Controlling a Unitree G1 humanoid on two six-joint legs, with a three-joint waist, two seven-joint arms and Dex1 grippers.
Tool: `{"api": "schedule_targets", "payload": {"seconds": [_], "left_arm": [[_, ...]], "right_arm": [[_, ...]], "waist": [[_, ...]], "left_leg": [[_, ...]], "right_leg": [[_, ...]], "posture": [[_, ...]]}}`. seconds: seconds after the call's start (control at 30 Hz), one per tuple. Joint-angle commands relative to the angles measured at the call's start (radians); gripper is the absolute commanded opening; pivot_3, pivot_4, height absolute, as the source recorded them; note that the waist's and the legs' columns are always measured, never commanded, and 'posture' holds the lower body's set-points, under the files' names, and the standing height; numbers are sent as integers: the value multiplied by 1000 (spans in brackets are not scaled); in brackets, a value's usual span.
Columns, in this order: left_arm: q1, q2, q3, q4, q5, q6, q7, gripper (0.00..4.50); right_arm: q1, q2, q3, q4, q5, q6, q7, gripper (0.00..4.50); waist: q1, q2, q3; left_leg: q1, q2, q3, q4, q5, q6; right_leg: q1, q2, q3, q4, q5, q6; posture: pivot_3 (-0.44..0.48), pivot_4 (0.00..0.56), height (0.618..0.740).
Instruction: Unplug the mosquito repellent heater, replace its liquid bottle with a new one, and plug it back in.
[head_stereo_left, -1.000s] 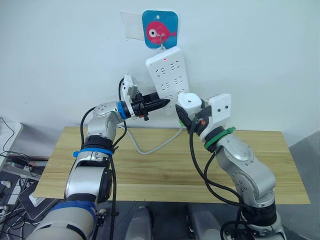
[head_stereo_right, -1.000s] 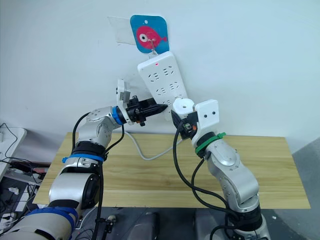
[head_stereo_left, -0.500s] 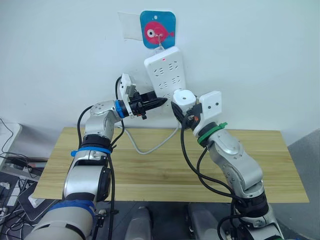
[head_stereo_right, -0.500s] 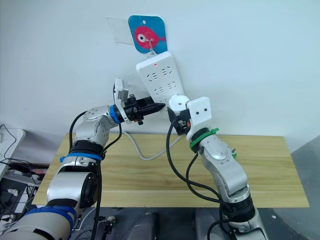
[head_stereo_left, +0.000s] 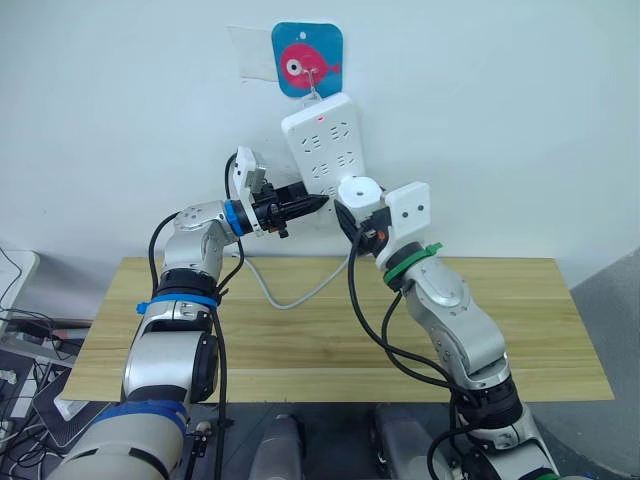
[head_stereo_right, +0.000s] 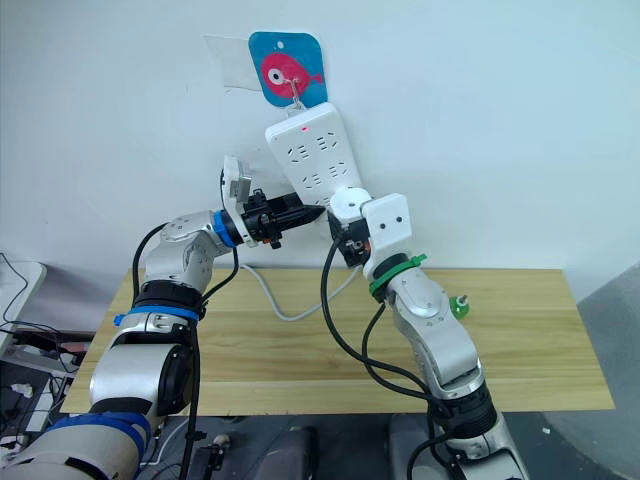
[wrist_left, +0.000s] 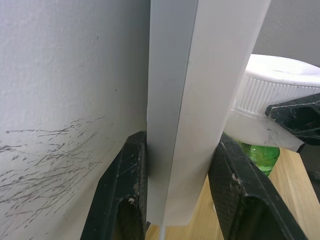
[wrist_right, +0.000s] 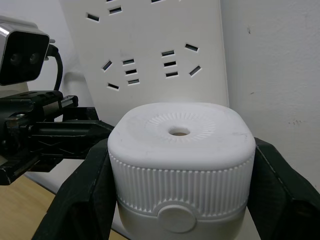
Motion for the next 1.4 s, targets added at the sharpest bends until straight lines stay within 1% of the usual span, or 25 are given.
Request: {"api": "schedule_targets", "payload": {"seconds": [0.03,0.07,0.13,0.17,0.3,0.4,0.53,0.63,0.77,0.83,0.87,1.0,1.03,1.07,1.1,1.13,1.23,1.3,1.37,1.4], "left_arm": [[-25,-24,-1,-31,-22,-12,-16,1297],[-25,-25,-1,-29,-20,-16,-13,1297],[-26,-26,0,-26,-17,-20,-12,1297],[-25,-25,1,-26,-16,-20,-12,1297],[-28,-22,1,-15,-9,-30,-10,1297],[-28,-21,0,-11,-8,-30,-14,1297],[-32,-18,-2,-1,-5,-32,-17,1297],[-44,-11,-2,25,5,-45,-14,1297],[-58,10,2,67,23,-70,1,1297],[-58,27,4,81,28,-73,-2,2022],[-57,37,6,86,29,-72,-3,2241],[-36,84,19,72,22,-57,0,3516],[-16,101,21,44,17,-46,-9,3731],[9,117,24,11,11,-36,-18,4050],[35,132,27,-26,3,-21,-27,4363],[55,141,28,-57,-5,-8,-31,4474],[170,193,35,-243,-48,82,-44,4500],[227,210,35,-343,-75,129,-34,4500],[334,218,31,-538,-138,223,-19,4500],[386,217,33,-637,-170,263,-2,4500]], "right_arm": [[-22,4,-37,-15,-13,-3,-2,3351],[-15,1,-40,-33,-8,5,2,3739],[1,-7,-46,-79,5,32,13,4357],[8,-11,-49,-105,9,49,17,4433],[55,-61,-67,-242,43,146,53,4433],[100,-112,-100,-372,93,253,85,4433],[128,-157,-170,-492,185,379,120,4433],[137,-184,-241,-555,285,449,164,4433],[173,-232,-293,-592,386,488,217,4433],[179,-243,-299,-587,412,487,222,4500],[176,-249,-291,-576,413,478,222,4500],[168,-256,-257,-525,406,432,229,4500],[167,-260,-247,-510,403,416,239,4500],[167,-264,-235,-497,399,401,248,4500],[168,-268,-224,-482,395,383,258,4500],[169,-271,-217,-473,393,369,264,4500],[165,-285,-191,-420,387,322,302,3942],[160,-292,-180,-396,381,298,315,3258],[141,-295,-143,-361,366,265,338,2541],[129,-290,-126,-344,359,254,343,2264]], "waist": [[0,0,0],[0,0,0],[12,0,0],[13,0,0],[14,0,0],[14,0,0],[13,0,0],[13,0,0],[13,0,0],[11,0,0],[9,0,0],[-2,0,0],[-4,0,0],[-7,0,0],[-10,0,0],[-13,0,0],[-9,0,0],[1,0,0],[15,-1,0],[19,-1,0]], "left_leg": [[0,0,0,0,0,0],[0,0,0,0,0,0],[0,-1,-1,-1,0,0],[-2,0,-2,-1,0,0],[-10,-1,-1,-1,0,0],[-12,-1,-1,-1,0,0],[-12,-1,-1,-1,0,0],[-12,-1,-1,-1,0,0],[-12,-1,0,-1,0,0],[-11,-1,0,-1,0,0],[-11,-1,0,-1,0,0],[-11,0,0,-2,0,0],[-11,0,0,-2,0,0],[-11,0,0,-1,0,0],[-10,0,1,-1,1,0],[-10,1,1,-1,0,0],[-10,1,1,-2,1,0],[-10,2,1,-2,0,0],[-10,1,0,-2,1,0],[-10,1,0,-2,1,0]], "right_leg": [[0,0,0,0,0,0],[0,0,0,0,0,0],[0,-1,-1,0,0,0],[0,0,-2,-2,0,0],[-8,-1,-2,-3,0,0],[-10,-2,-2,-2,0,0],[-11,-1,-1,0,0,0],[-11,-1,-2,-1,0,0],[-11,-1,-1,-1,0,0],[-11,-1,-1,0,0,0],[-11,-1,-1,0,0,0],[-13,1,0,1,0,0],[-13,1,0,1,0,0],[-13,1,0,1,0,0],[-13,1,0,2,0,0],[-13,1,1,3,0,0],[-14,1,1,5,-2,-3],[-14,1,1,5,-2,-3],[-14,1,0,5,-2,-3],[-14,0,1,5,-2,-3]], "posture": [[-94,202,740],[-94,202,740],[-94,202,740],[-90,205,740],[-96,208,740],[-105,208,740],[-110,207,740],[-114,208,740],[-111,208,740],[-102,208,740],[-102,208,740],[-102,208,740],[-102,208,740],[-54,210,740],[-54,210,740],[-39,209,740],[-12,208,740],[5,208,740],[27,207,740],[27,207,740]]}}
